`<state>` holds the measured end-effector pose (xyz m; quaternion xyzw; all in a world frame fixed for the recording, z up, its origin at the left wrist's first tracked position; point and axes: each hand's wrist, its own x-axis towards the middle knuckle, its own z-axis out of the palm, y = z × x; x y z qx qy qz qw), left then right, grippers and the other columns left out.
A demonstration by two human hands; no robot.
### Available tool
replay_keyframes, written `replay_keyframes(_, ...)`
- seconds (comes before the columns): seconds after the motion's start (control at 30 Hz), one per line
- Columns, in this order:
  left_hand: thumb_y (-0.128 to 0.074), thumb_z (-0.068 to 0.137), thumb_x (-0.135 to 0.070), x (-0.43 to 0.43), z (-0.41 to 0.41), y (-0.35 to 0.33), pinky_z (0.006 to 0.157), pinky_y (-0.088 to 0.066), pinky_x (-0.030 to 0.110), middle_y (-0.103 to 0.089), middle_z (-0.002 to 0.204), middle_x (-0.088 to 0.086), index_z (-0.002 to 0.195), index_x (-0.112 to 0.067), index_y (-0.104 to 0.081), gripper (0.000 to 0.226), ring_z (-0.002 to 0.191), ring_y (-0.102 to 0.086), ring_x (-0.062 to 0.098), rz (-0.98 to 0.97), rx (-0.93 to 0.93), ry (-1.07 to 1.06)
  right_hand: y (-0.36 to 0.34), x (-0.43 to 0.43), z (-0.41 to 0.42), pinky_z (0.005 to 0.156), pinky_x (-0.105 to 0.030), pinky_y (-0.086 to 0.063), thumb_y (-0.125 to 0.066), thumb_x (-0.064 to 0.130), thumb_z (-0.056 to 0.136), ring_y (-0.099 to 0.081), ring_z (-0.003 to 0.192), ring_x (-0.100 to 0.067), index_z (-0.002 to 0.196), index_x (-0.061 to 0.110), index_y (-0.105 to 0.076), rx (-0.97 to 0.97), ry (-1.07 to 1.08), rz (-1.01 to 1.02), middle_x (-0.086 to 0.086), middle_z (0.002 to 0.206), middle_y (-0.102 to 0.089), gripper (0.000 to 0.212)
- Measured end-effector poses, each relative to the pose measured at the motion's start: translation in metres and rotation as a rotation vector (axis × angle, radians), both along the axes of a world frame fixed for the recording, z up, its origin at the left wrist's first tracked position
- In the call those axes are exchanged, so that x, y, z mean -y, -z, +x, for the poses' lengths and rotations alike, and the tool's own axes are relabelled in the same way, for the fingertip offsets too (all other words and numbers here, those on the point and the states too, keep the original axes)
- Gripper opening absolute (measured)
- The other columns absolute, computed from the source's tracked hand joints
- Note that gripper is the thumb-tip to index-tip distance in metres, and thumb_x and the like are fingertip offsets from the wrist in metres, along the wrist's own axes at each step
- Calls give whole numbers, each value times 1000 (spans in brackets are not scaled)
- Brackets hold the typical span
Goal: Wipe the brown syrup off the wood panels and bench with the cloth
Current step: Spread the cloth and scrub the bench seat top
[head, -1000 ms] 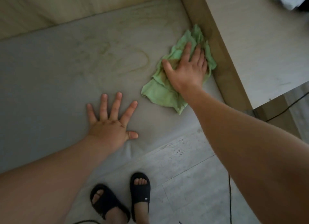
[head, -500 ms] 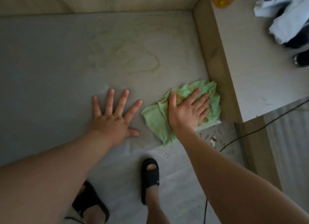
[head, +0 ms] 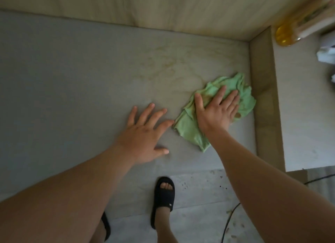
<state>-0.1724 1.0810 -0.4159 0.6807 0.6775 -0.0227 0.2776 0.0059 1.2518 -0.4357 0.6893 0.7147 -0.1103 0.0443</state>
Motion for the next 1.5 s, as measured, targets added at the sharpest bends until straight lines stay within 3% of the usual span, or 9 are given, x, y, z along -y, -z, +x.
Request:
replay_keyframes(0.13,-52,73,-51,22,-42,-10,110,-36,60,-47,148,15,137,-10,-52,76,129,-49,40,187,-69,-254,0,21,-71,127,-53,5,-23,87,89,9,158,-40,166,18,0,-19,-154,10,-26,170,6,107)
replay_keyframes(0.3,-50,68,-51,47,-104,-11,115,-26,66,-36,152,24,143,0,-43,91,139,-34,50,142,-217,-566,-5,57,-171,124,-59,11,-24,94,81,17,157,-41,165,33,2,-53,-435,-53,-18,172,12,107)
replay_keyframes(0.43,-47,71,-60,43,-132,-5,120,-12,68,-17,165,18,157,-7,-26,104,151,-14,48,52,-233,-618,-10,25,-195,127,-56,3,-26,87,90,10,159,-32,161,53,-9,-62,-871,-57,1,174,3,80)
replay_keyframes(0.67,-19,94,-67,1,-134,17,121,4,68,21,170,-3,162,-32,11,83,155,21,38,-85,-241,-713,2,23,-143,127,-55,5,-26,78,95,10,159,-36,164,41,-11,-29,-252,-25,-7,174,4,80)
replay_keyframes(0.9,-18,92,-67,11,-129,32,119,-2,72,-4,173,6,163,-23,-13,84,157,6,41,93,-316,-716,5,37,-212,128,-54,-4,-26,61,103,1,160,-32,164,44,-15,-43,-977,24,1,174,-7,64)
replay_keyframes(1.1,-32,90,-58,15,-126,41,119,-7,71,-17,170,8,162,-15,-23,84,157,-6,43,197,-355,-728,4,-3,-279,129,-47,-5,-26,54,99,-7,160,-25,162,44,-21,-66,-1305,37,9,173,-15,64)
replay_keyframes(1.27,-36,91,-62,15,-127,43,120,-6,70,-18,170,8,164,-20,-20,85,156,-8,43,222,-357,-734,3,-51,-216,128,-44,-11,-32,59,100,-21,157,-27,162,39,-26,-50,-927,94,0,170,-27,65)
replay_keyframes(1.4,-36,91,-62,14,-127,43,120,-5,70,-18,170,8,164,-20,-21,85,156,-7,44,234,-353,-740,-1,-56,-152,128,-50,-9,-29,61,100,-13,158,-31,165,28,-21,-5,-457,96,-9,171,-21,73)
replay_keyframes(1.5,-37,91,-62,12,-126,43,120,-5,71,-18,170,9,163,-20,-21,85,156,-7,44,242,-343,-744,0,-38,-173,128,-52,-1,-21,60,101,-2,160,-33,167,22,-11,-14,-410,50,-9,173,-12,76)
